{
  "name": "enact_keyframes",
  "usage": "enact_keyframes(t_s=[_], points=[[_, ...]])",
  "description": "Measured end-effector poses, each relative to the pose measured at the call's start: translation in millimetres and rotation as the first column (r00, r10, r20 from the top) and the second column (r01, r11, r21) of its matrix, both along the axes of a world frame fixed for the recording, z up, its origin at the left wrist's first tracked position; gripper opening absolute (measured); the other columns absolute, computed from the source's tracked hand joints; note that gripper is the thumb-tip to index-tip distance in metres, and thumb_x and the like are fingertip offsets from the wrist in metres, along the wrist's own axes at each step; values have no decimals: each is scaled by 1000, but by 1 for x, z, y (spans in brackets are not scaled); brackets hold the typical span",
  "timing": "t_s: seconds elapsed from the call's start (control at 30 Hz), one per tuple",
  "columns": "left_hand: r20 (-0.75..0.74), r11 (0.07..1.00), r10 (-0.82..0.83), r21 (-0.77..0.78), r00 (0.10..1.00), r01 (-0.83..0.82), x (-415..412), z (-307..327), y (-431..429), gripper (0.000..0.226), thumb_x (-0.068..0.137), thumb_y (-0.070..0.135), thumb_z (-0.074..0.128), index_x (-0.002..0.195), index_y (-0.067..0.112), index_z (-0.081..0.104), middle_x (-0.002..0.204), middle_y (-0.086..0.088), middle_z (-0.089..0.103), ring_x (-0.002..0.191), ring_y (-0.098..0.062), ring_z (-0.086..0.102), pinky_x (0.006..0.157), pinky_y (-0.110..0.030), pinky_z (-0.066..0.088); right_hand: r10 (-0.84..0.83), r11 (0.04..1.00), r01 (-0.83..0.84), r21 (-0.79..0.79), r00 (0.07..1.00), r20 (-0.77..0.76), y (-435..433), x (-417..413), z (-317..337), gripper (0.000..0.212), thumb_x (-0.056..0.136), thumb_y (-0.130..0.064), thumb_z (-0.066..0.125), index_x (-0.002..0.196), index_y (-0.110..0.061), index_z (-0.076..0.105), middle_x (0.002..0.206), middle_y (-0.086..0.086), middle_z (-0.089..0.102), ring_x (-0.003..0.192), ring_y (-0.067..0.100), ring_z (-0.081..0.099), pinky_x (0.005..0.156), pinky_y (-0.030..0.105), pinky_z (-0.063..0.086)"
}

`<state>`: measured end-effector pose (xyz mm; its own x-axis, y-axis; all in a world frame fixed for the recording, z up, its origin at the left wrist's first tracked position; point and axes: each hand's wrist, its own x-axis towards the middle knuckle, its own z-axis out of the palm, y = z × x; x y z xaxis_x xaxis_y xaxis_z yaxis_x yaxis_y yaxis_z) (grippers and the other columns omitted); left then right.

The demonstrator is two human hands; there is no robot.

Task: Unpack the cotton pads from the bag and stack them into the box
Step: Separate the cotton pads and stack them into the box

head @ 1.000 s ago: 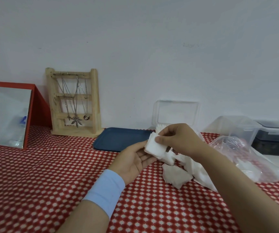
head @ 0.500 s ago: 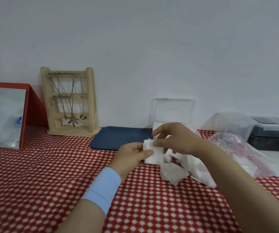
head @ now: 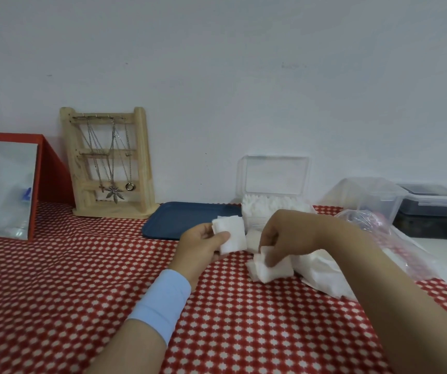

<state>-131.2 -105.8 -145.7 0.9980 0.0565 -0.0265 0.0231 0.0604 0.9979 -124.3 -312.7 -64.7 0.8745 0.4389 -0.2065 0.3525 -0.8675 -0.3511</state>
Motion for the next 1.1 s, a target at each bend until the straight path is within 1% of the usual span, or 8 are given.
enact_keyframes(t_s=[0.07,0.17,0.3,0.47,0.7,0.87,0.97,1.1], points=[[7,1000,17,-5,1000,-17,0,1,0,12,95,13,68,106,18,72,107,-2,78,101,-21,75,92,-43,61,-25,975,21,220,1000,15,-1,0,4,16,81,-30,82,95,-24,78,91,-8,74,86,5,66,78,23,51],[15,999,19,-48,1000,-18,-2,1,-1,14,97,16,66,109,15,74,105,-4,79,100,-21,75,91,-42,61,-69,823,86,561,996,-52,3,1,4,11,80,-24,83,89,-18,79,94,3,76,80,12,65,79,33,53],[-15,984,-36,-177,999,33,-5,4,-4,16,98,15,66,112,12,72,106,-8,79,99,-22,76,83,-35,62,-157,676,212,706,977,-143,11,3,-5,16,78,-25,85,88,-14,79,88,12,75,68,20,57,66,36,44],[-46,947,-137,-298,990,117,-8,8,-6,19,99,15,63,115,7,71,108,-12,78,100,-24,76,86,-37,60,-291,616,301,728,946,-145,20,6,-16,20,76,-22,88,85,-7,78,75,7,73,64,17,59,50,25,43],[-48,920,-126,-381,991,98,-9,9,-7,23,103,15,58,120,5,69,110,-14,77,102,-25,75,84,-35,62,-330,541,330,774,929,-166,28,7,-15,28,74,-29,88,84,-7,75,83,13,77,66,25,62,48,27,39],[-45,908,-169,-396,985,137,-11,14,-10,28,102,23,57,120,5,69,110,-16,77,102,-26,76,87,-37,60,-412,598,339,726,907,-84,36,4,-20,16,77,-21,86,77,-11,73,68,-1,73,49,7,65,44,22,44],[-52,893,-173,-429,984,134,-12,17,-8,37,101,35,59,121,5,68,112,-17,76,104,-29,75,91,-40,58,-454,643,337,688,891,-12,37,4,-18,16,76,-25,87,78,-15,75,69,-1,73,51,10,63,46,21,46],[-40,932,-129,-346,991,108,-12,15,-8,31,99,24,63,123,3,67,109,-15,77,101,-27,76,87,-36,61,-459,679,308,666,886,59,41,5,-18,16,75,-28,87,79,-20,73,74,-3,75,61,15,72,51,23,52]])
